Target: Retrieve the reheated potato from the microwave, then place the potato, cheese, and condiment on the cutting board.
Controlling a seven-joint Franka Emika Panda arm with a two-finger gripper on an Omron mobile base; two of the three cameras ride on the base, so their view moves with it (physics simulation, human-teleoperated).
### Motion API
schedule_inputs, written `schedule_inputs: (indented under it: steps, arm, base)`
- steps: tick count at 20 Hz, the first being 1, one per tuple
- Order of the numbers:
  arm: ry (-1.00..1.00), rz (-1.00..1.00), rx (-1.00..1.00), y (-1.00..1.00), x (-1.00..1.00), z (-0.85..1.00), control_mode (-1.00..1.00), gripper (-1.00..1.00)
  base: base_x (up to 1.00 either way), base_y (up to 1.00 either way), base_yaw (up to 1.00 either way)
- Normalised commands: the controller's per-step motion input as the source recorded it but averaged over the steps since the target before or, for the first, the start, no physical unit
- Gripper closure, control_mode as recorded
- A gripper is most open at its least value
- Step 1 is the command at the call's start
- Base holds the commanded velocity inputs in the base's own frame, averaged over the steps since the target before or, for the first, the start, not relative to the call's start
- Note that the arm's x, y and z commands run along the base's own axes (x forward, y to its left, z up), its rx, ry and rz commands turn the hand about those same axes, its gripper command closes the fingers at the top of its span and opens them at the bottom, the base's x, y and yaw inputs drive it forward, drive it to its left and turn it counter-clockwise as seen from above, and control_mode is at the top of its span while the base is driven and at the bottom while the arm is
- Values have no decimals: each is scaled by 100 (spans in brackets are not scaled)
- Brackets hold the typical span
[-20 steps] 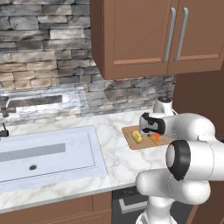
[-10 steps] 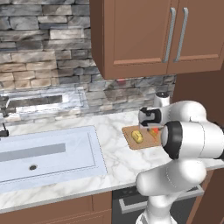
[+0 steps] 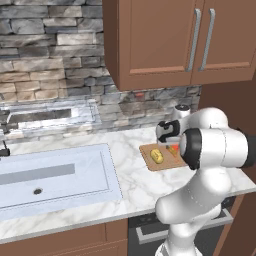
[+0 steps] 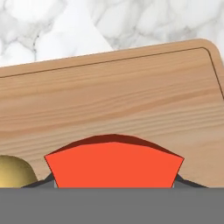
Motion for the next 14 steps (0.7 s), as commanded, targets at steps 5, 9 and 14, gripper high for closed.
schedule_inputs:
  steps: [5,9,14]
  arm:
    - [0,0,0,-3,8,-25,-100,100]
    - [-3,0,1,0,13,-21,-100,100]
    - [-1,0,3,3,17,-15,-100,100]
  base:
    - [0,0,0]
    - [0,0,0]
    - [0,0,0]
